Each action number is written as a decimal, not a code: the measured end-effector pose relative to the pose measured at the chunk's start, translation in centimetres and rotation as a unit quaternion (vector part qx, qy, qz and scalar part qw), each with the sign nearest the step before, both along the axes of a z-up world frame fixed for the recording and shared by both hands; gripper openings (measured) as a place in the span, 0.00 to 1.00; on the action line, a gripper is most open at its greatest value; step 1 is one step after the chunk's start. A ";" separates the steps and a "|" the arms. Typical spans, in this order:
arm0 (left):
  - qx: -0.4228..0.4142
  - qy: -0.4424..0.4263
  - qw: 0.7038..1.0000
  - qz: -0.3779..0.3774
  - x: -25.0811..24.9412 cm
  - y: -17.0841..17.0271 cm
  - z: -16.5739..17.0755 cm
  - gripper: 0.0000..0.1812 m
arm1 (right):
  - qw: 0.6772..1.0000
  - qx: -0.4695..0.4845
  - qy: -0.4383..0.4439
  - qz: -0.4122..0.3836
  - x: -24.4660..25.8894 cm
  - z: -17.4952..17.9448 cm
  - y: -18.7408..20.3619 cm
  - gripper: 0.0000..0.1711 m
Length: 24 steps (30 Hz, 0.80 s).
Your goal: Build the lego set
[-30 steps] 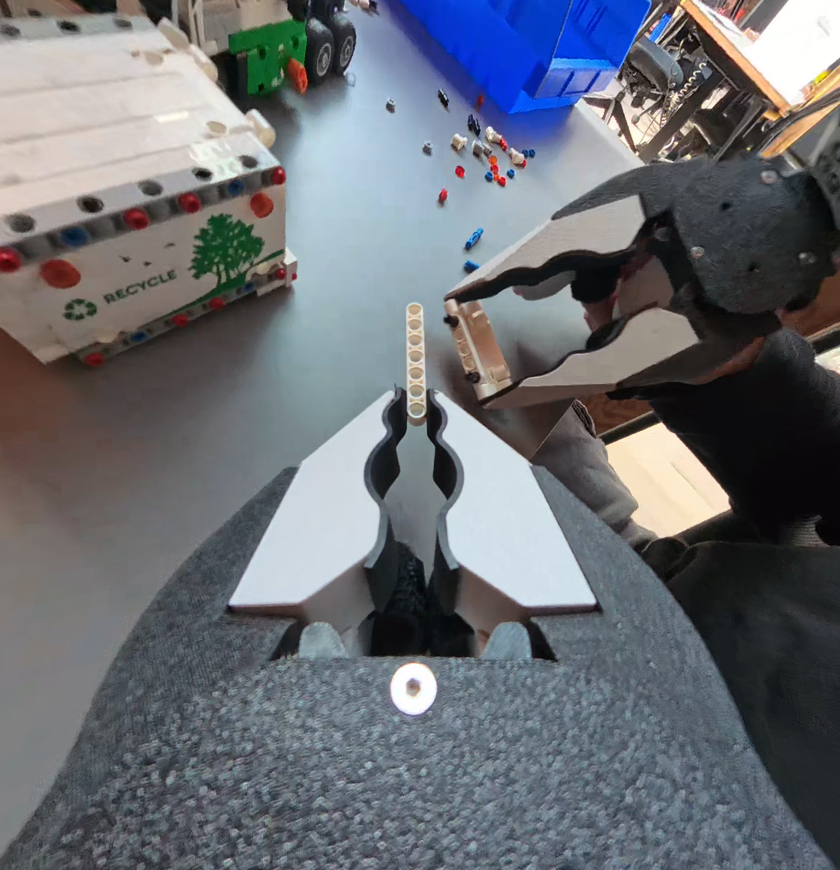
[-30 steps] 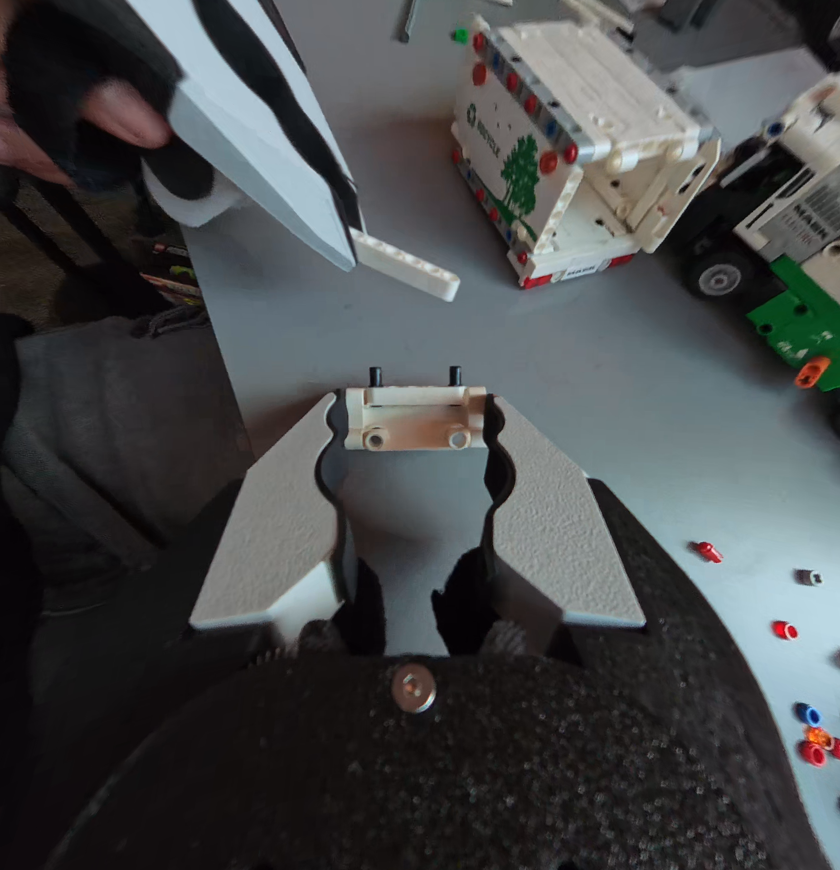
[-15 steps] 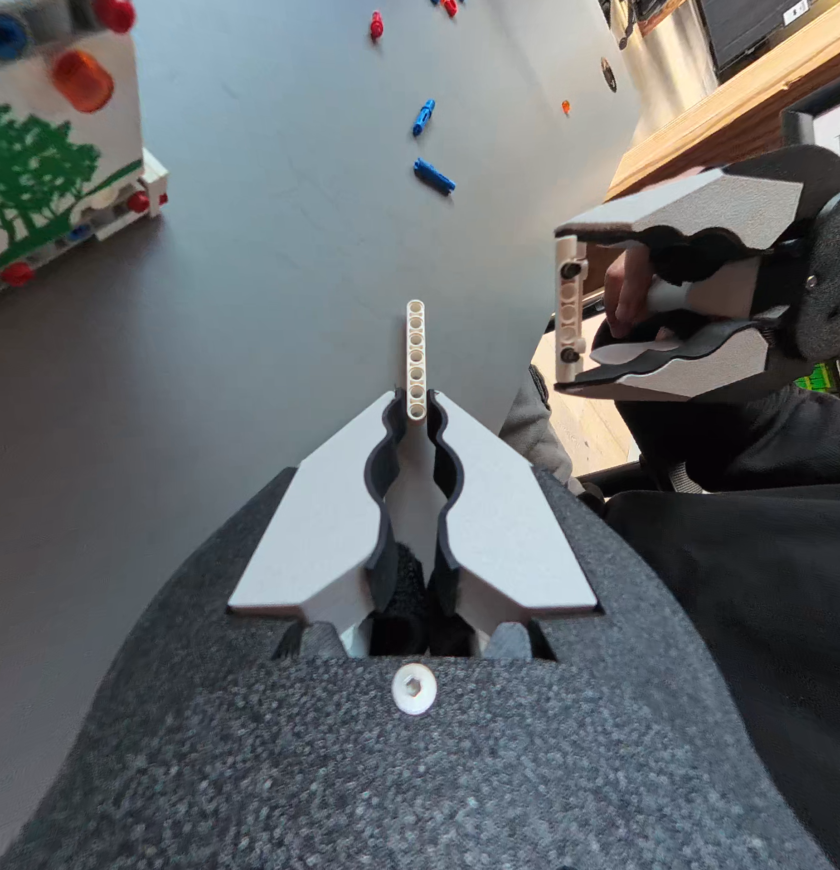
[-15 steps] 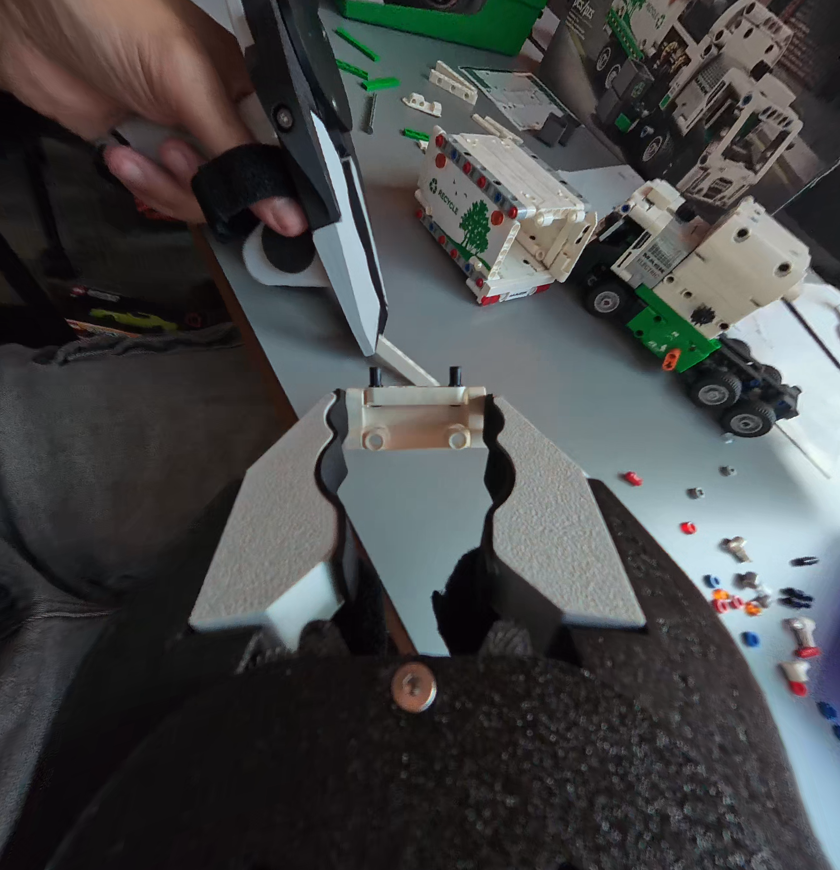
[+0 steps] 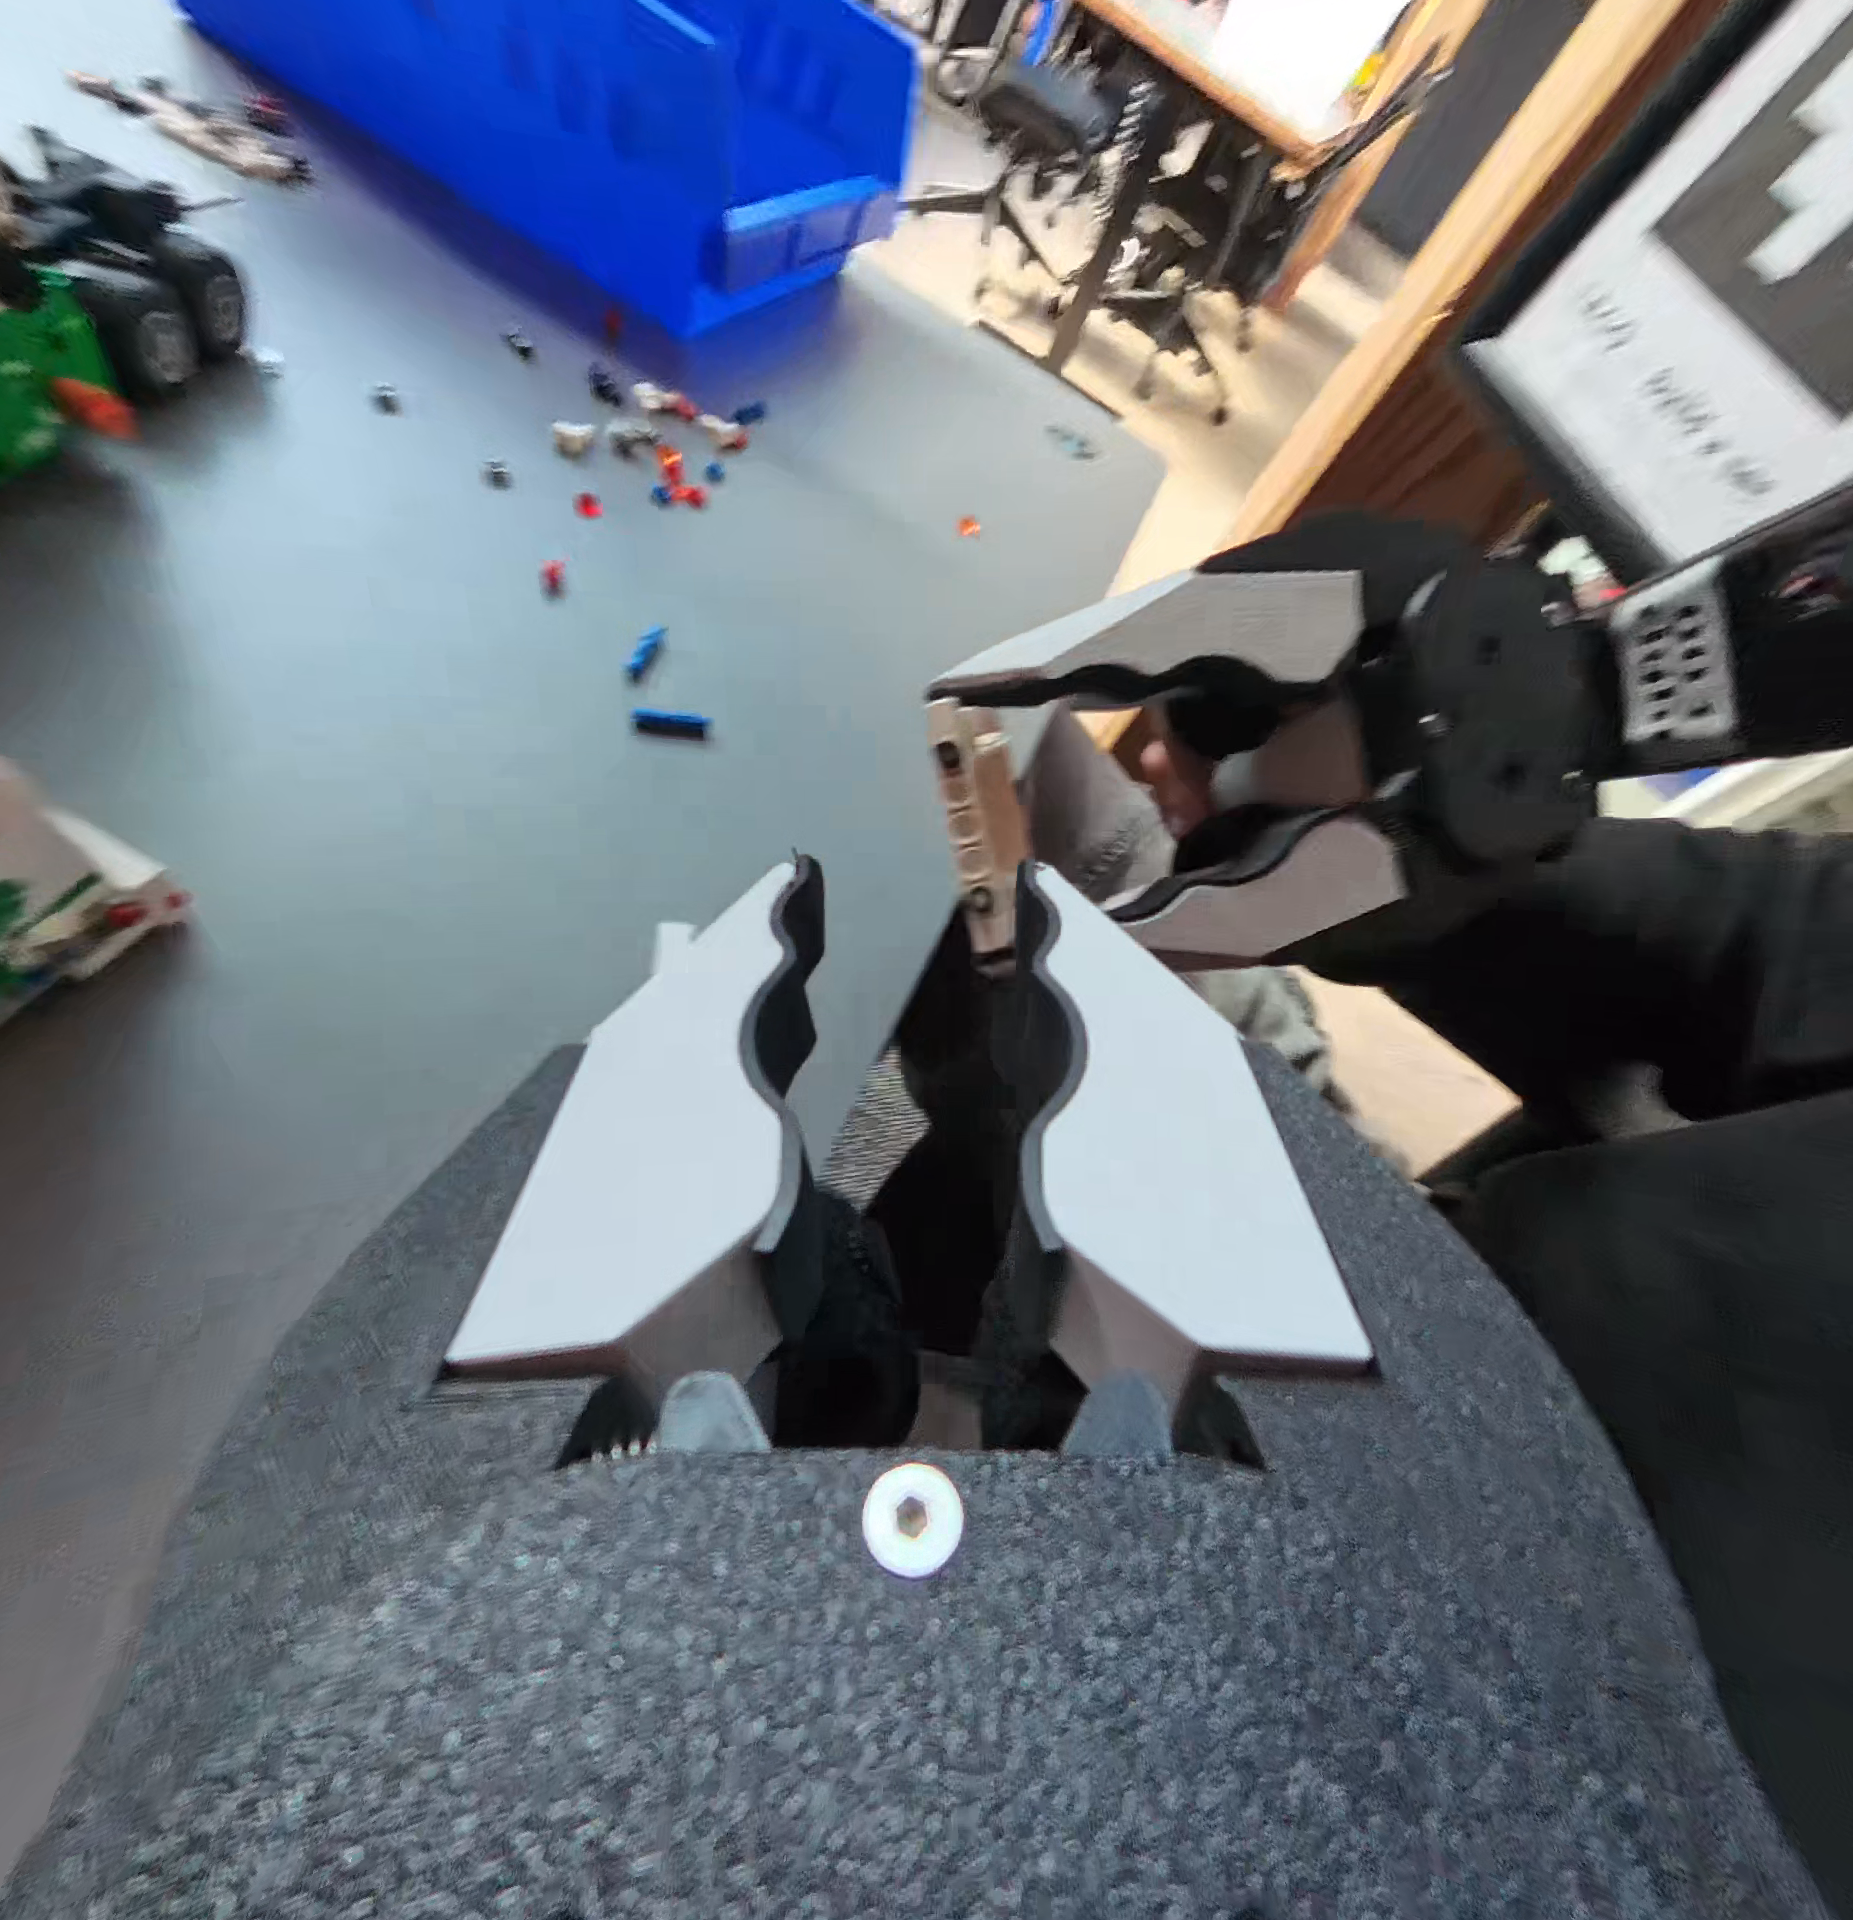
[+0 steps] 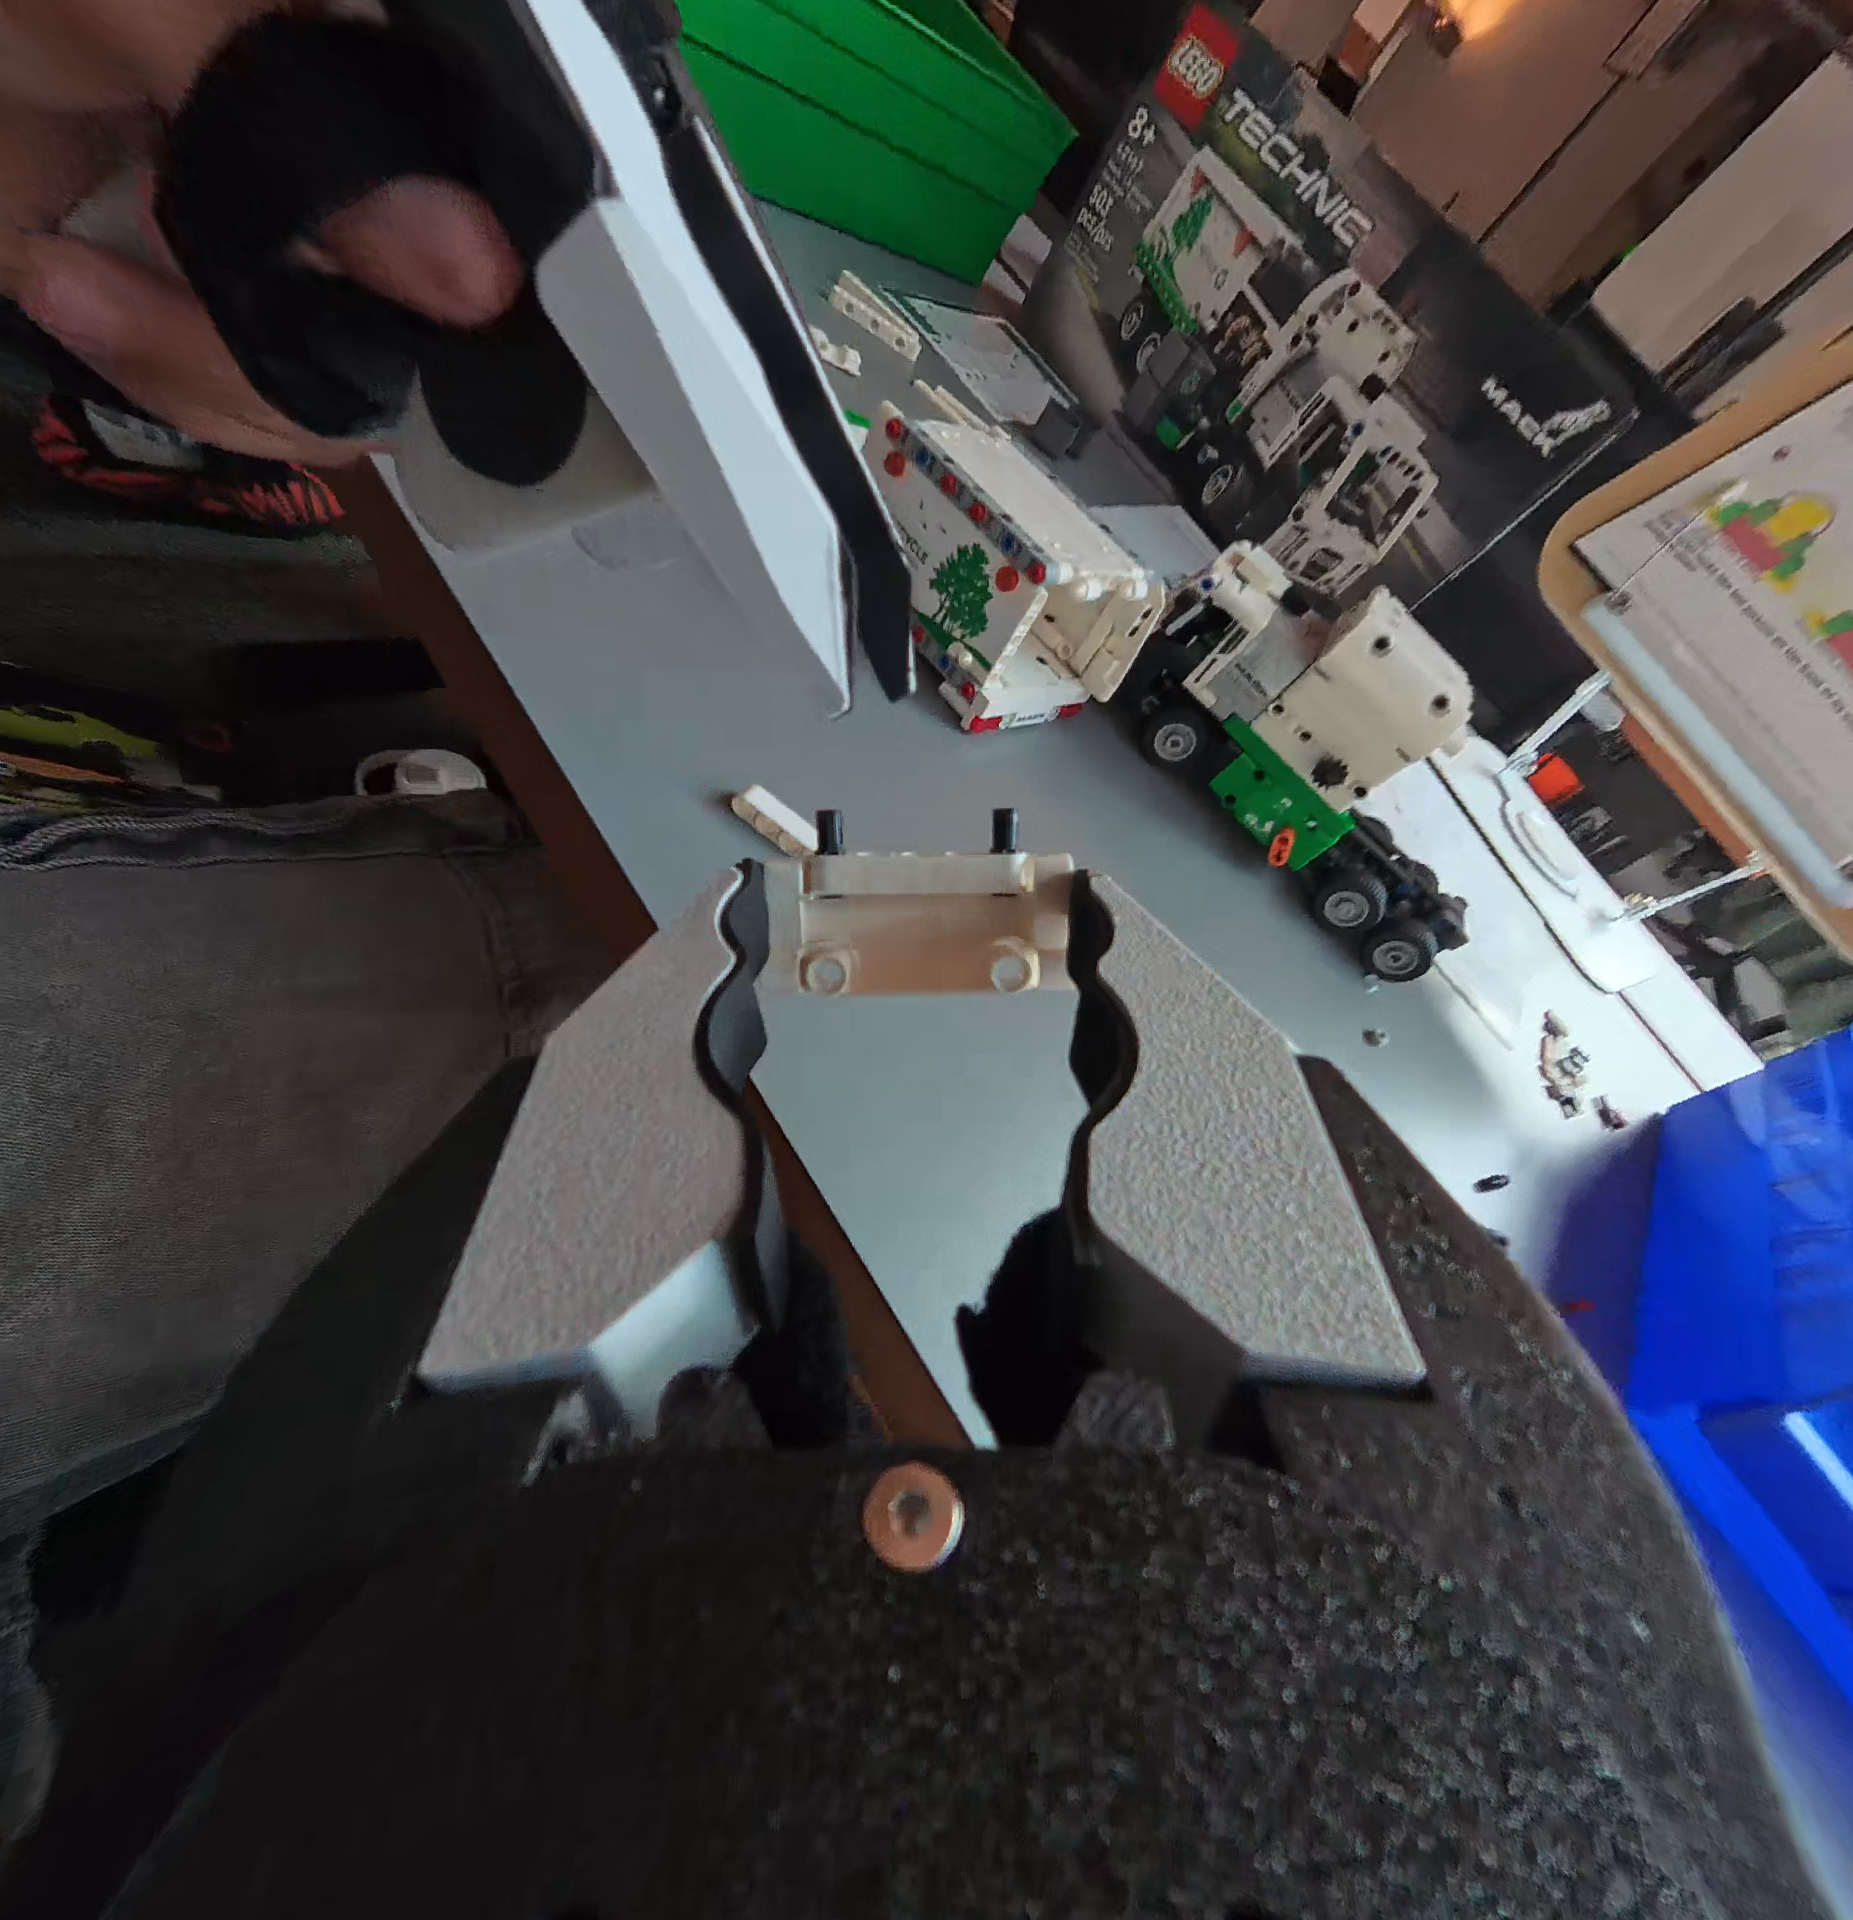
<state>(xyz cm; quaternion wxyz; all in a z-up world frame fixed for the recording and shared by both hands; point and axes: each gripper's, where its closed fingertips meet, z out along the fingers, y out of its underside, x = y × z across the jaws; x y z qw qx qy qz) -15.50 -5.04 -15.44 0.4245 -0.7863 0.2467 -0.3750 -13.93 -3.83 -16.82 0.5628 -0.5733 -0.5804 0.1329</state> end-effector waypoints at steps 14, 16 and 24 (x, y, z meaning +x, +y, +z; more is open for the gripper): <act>-0.023 -0.113 0.991 -0.070 3.2 -2.6 0.1 0.02 | 0.994 -0.025 0.057 0.095 1.2 3.8 -2.9 0.29; -0.010 -0.149 0.986 -0.073 2.9 -2.7 1.1 0.02 | 0.971 -0.151 0.138 0.124 2.0 5.1 -2.5 0.27; 0.005 -0.165 0.984 -0.073 3.6 -2.6 1.1 0.02 | 0.782 -0.510 0.217 0.284 0.7 4.1 -3.5 0.08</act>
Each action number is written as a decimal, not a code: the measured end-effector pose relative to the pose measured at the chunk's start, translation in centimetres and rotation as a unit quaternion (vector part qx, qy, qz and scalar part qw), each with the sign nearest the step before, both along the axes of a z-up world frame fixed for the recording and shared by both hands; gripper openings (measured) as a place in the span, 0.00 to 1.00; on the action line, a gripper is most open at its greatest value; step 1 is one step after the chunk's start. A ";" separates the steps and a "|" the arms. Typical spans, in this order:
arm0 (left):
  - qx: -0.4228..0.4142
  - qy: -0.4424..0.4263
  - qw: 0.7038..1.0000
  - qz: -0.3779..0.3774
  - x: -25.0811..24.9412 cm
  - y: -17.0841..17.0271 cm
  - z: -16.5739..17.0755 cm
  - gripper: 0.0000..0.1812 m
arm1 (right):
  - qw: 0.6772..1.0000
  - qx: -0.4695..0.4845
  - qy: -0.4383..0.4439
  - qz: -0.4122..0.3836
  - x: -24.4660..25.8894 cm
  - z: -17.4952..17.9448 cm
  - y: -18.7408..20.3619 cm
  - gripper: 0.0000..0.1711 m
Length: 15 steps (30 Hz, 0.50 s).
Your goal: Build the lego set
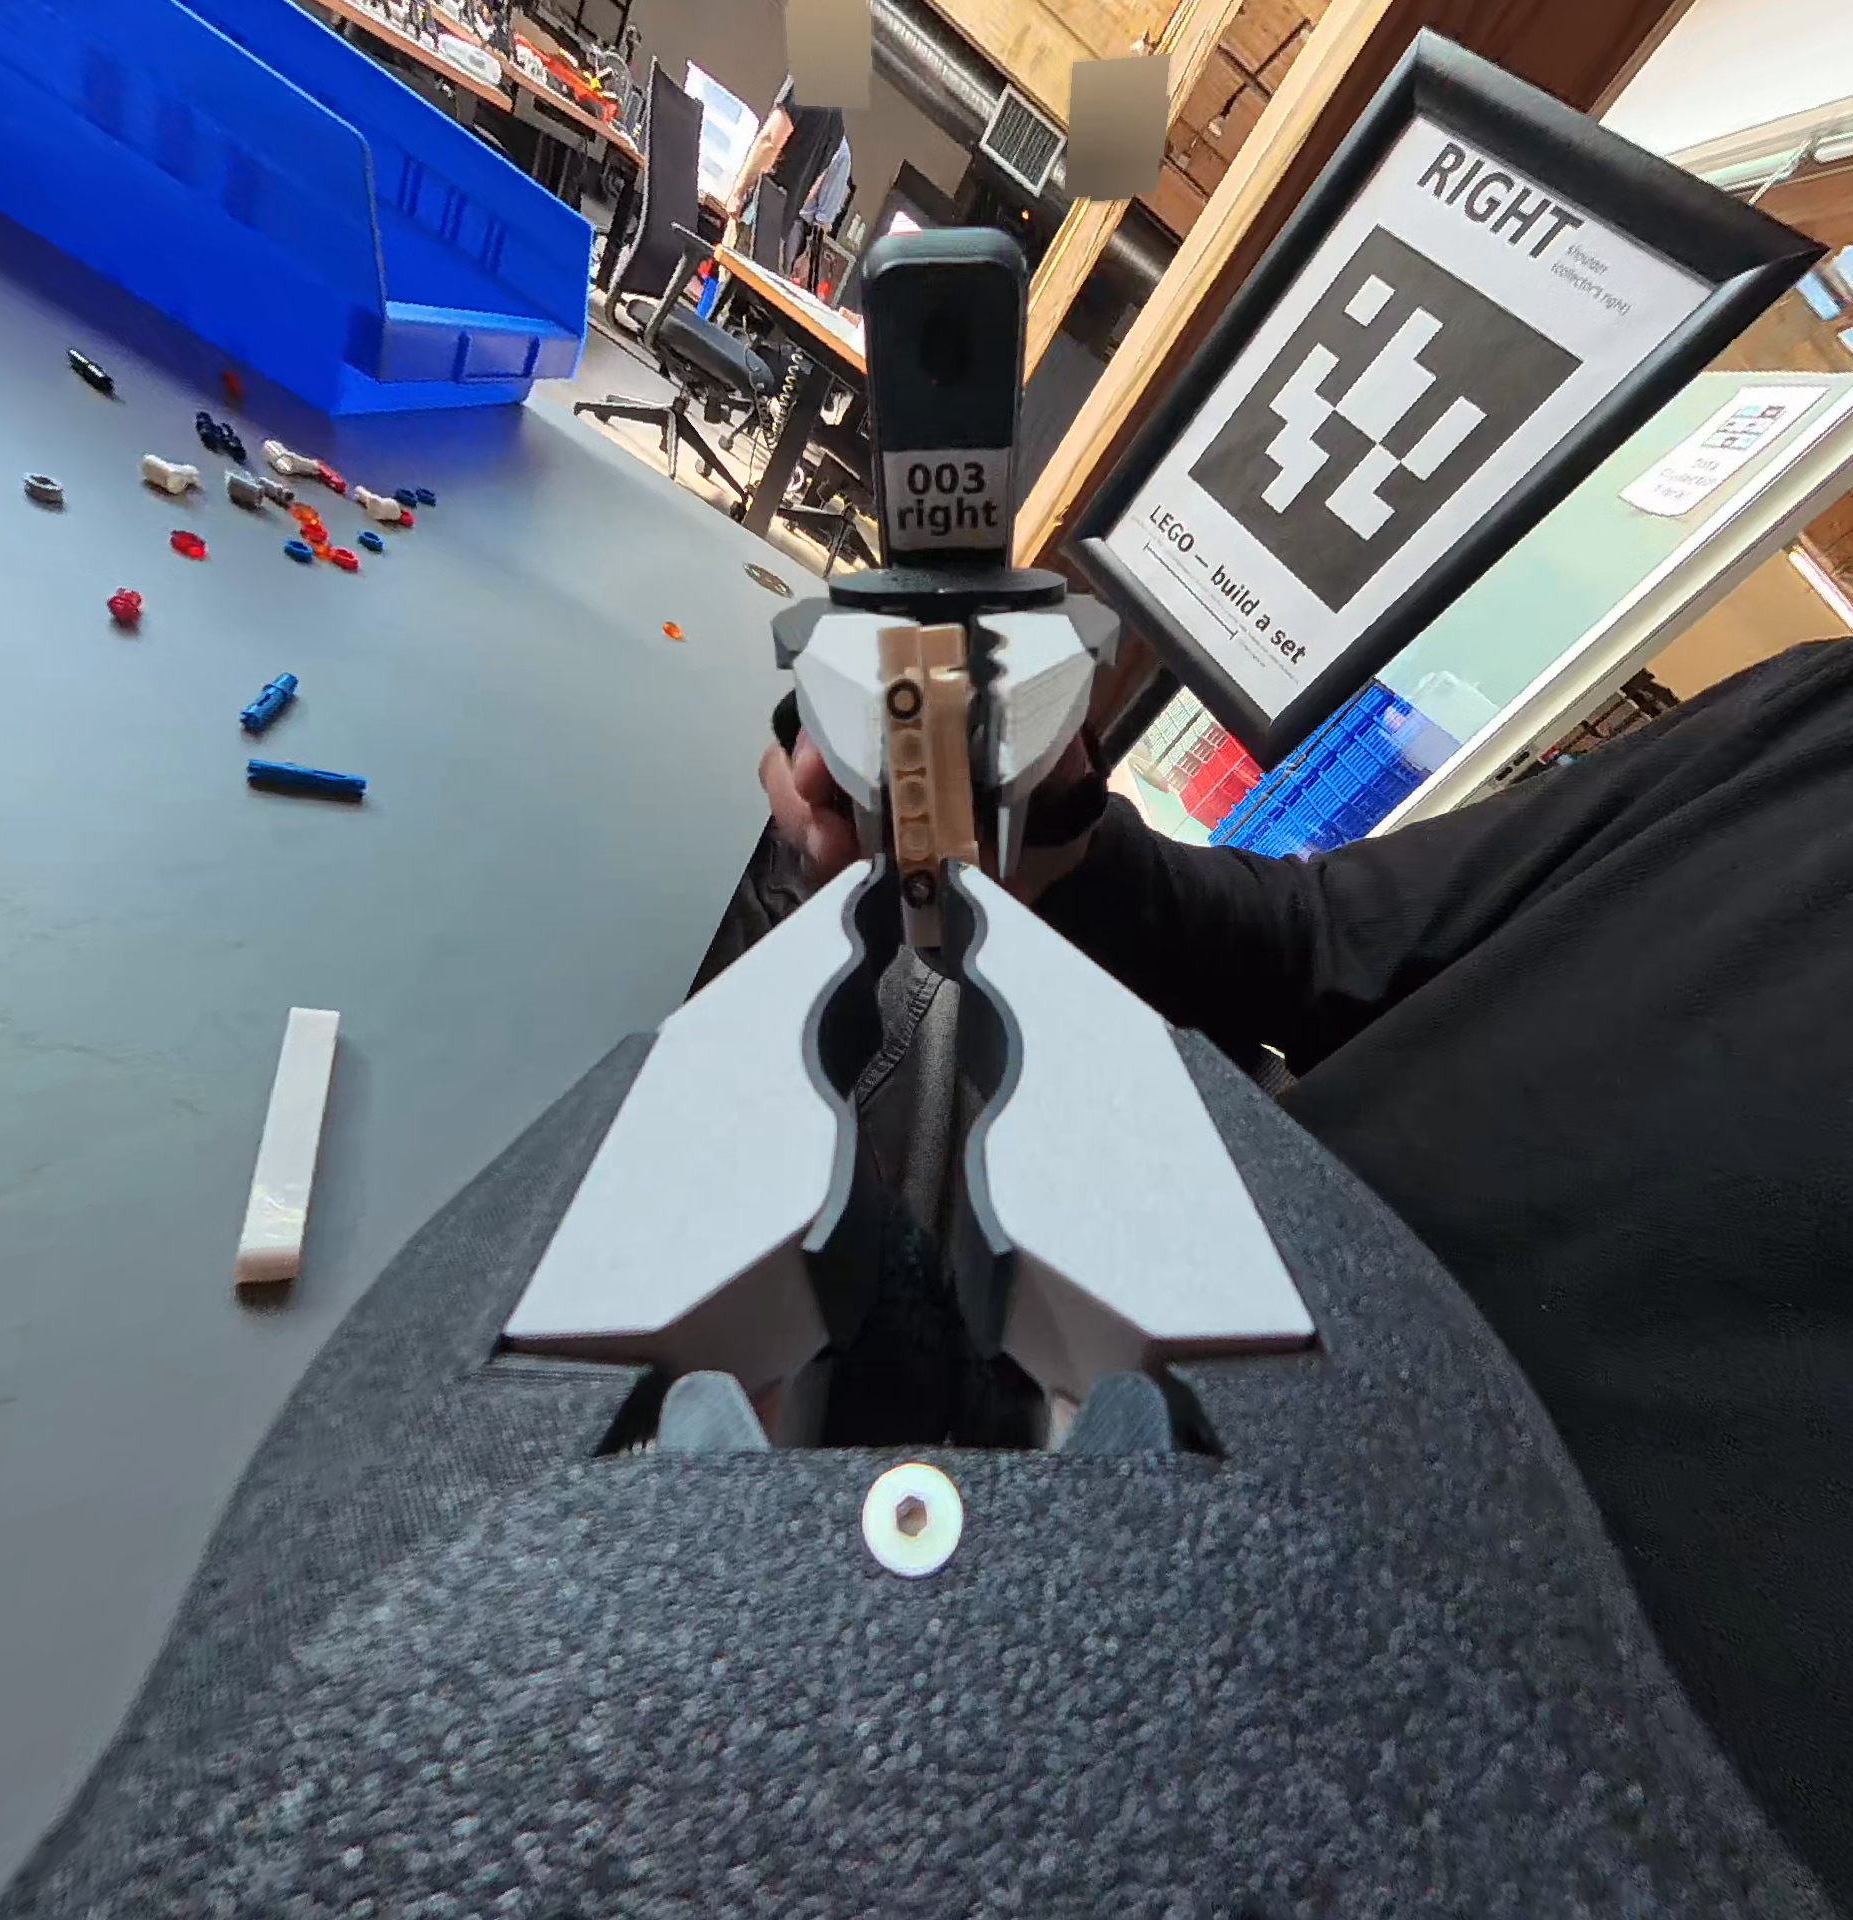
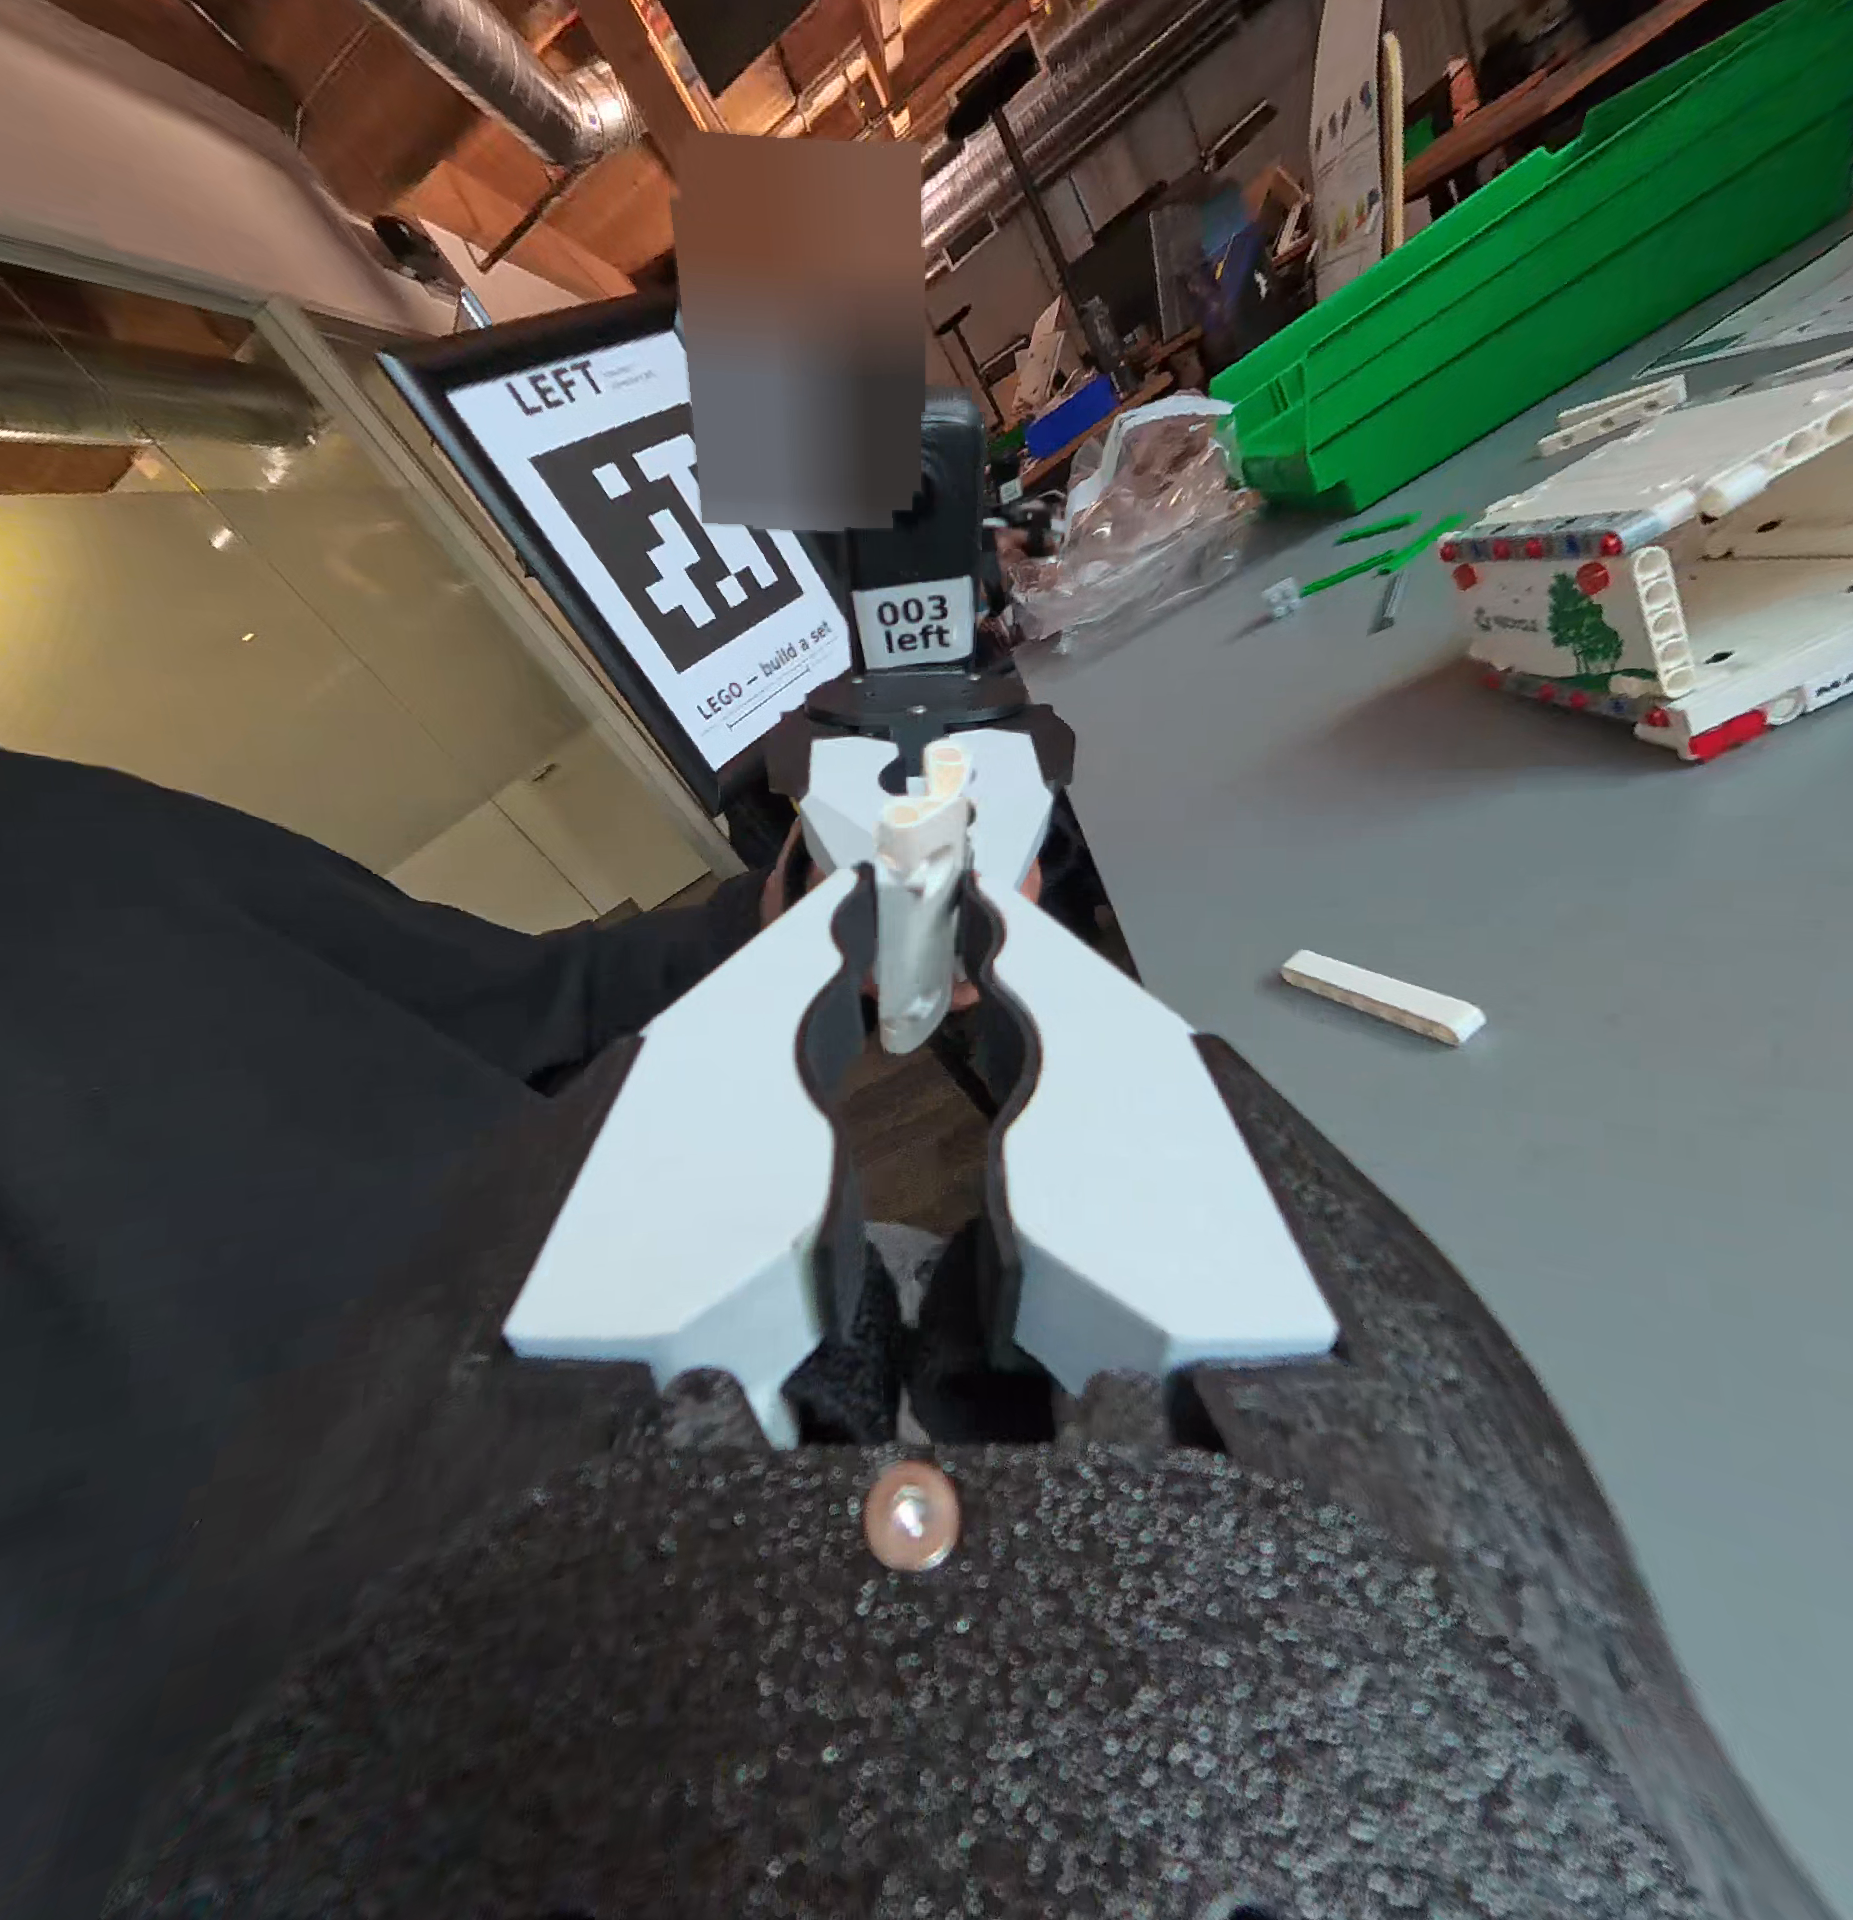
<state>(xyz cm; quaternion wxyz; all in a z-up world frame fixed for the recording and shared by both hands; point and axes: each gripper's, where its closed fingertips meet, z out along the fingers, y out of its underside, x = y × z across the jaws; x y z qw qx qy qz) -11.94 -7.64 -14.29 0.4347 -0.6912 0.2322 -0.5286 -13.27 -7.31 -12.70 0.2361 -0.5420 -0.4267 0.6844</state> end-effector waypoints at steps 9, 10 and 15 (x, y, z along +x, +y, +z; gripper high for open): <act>0.040 0.199 0.978 0.047 -2.9 2.0 -2.9 0.14 | 0.994 0.066 -0.043 -0.070 0.8 -1.9 1.8 0.04; 0.045 0.267 0.960 0.066 -4.7 3.0 -4.0 0.13 | 0.991 0.086 -0.051 -0.085 1.1 -1.9 2.3 0.05; 0.017 0.440 0.897 0.035 -7.8 5.2 -7.8 0.14 | 0.971 0.146 -0.109 -0.153 2.1 -3.1 4.7 0.05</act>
